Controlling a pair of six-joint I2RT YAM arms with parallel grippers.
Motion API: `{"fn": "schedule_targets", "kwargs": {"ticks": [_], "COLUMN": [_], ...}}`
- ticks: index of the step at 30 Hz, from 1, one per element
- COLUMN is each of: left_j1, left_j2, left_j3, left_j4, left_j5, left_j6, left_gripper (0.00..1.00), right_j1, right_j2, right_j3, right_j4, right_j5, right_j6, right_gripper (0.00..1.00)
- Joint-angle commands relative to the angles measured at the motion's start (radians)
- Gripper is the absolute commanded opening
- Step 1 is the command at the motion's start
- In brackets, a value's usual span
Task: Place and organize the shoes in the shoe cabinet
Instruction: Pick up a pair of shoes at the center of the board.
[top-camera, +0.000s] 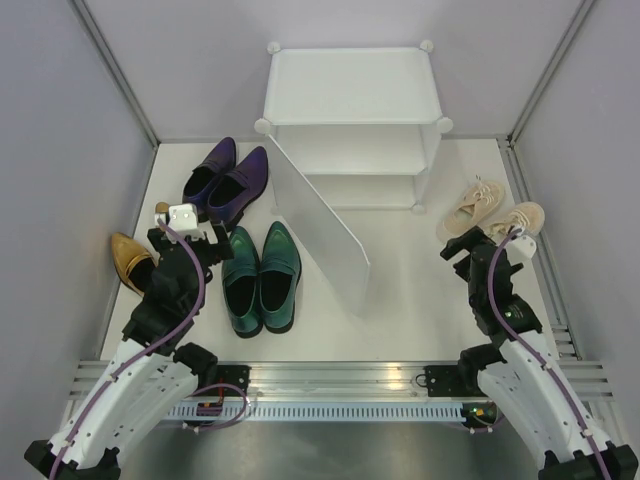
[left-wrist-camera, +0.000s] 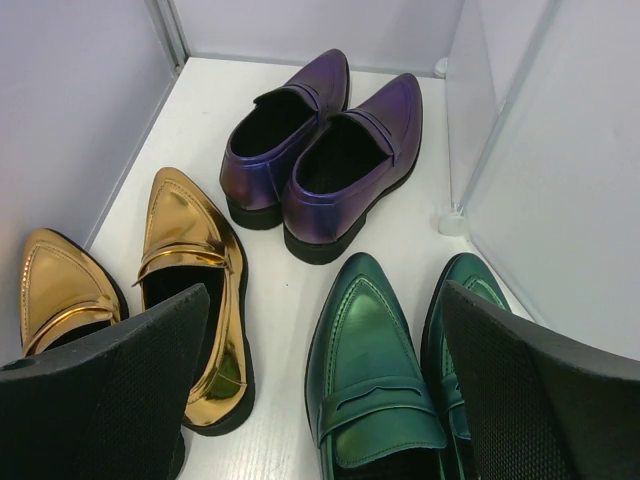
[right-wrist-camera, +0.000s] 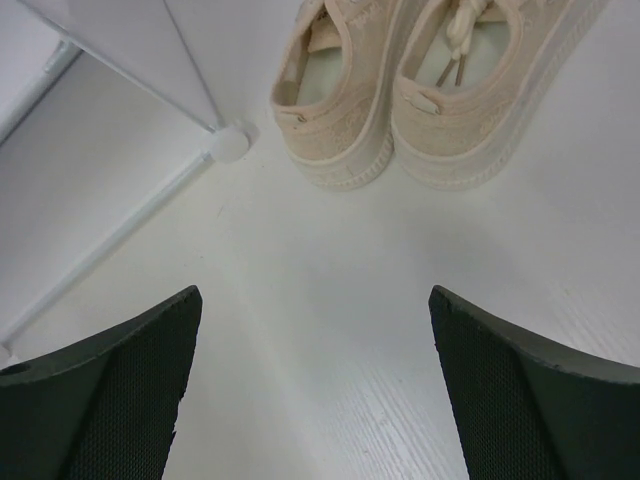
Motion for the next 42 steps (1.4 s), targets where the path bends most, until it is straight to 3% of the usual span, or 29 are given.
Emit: {"fn": "schedule_targets", "kwargs": {"ticks": [1,3,4,8,18,20,24,25,28,30,36,38,42], "left_j1": [-0.004,-0.004,-0.004,-0.005,-0.004,-0.004,-0.005,-0.005,-0.005,-0.005,-0.005,-0.005,-0.007], "left_j2": [-0.007,-0.008,-0.008,-0.01,-0.019,-0.021,-0.021,-0.019,-0.019,-0.025,-0.034,-0.036,-0.039], "left_j3": [-0.006,-0.004,-0.004,-0.006,-0.001,0.0,0.002,0.002,0.008,0.011,0.016,0.016,0.019], "left_j4": [0.033,0.032,0.032,0.032,0.032,0.032,0.032,0.032,0.026,0.022,0.019,0.021,0.018], "left_j5": [-0.007,-0.005,-0.005,-0.004,0.013,0.021,0.044,0.057,0.076,0.085,0.096,0.091,0.08], "left_j6": [0.016,0.016,0.016,0.016,0.013,0.011,0.007,0.007,0.004,0.002,0.001,-0.002,-0.007], "left_gripper": [1.0,1.0,1.0,1.0,1.0,1.0,1.0,1.0,1.0,1.0,1.0,1.0,1.0], "right_j1": [0.001,0.001,0.003,0.003,0.001,0.003,0.003,0.003,0.003,0.001,0.005,0.005,0.02], "right_j2": [0.075,0.1,0.106,0.103,-0.171,-0.184,-0.169,-0.161,-0.112,-0.077,-0.009,-0.058,-0.243], "right_j3": [0.079,0.075,0.058,0.001,-0.083,-0.086,-0.001,0.016,0.096,0.128,0.101,0.087,0.101], "right_j4": [-0.061,-0.055,0.011,0.106,0.22,0.206,0.076,0.026,-0.024,-0.01,0.171,0.197,0.159], "right_j5": [0.053,0.024,-0.081,-0.267,-0.459,-0.441,-0.223,-0.11,-0.045,-0.095,-0.564,-0.679,-0.75], "right_j6": [0.047,0.021,-0.015,-0.146,-0.224,-0.221,-0.183,-0.175,-0.166,-0.175,-0.236,-0.243,-0.249], "right_gripper": [0.98,0.98,0.98,0.98,0.98,0.98,0.98,0.98,0.95,0.89,0.8,0.76,0.74]}}
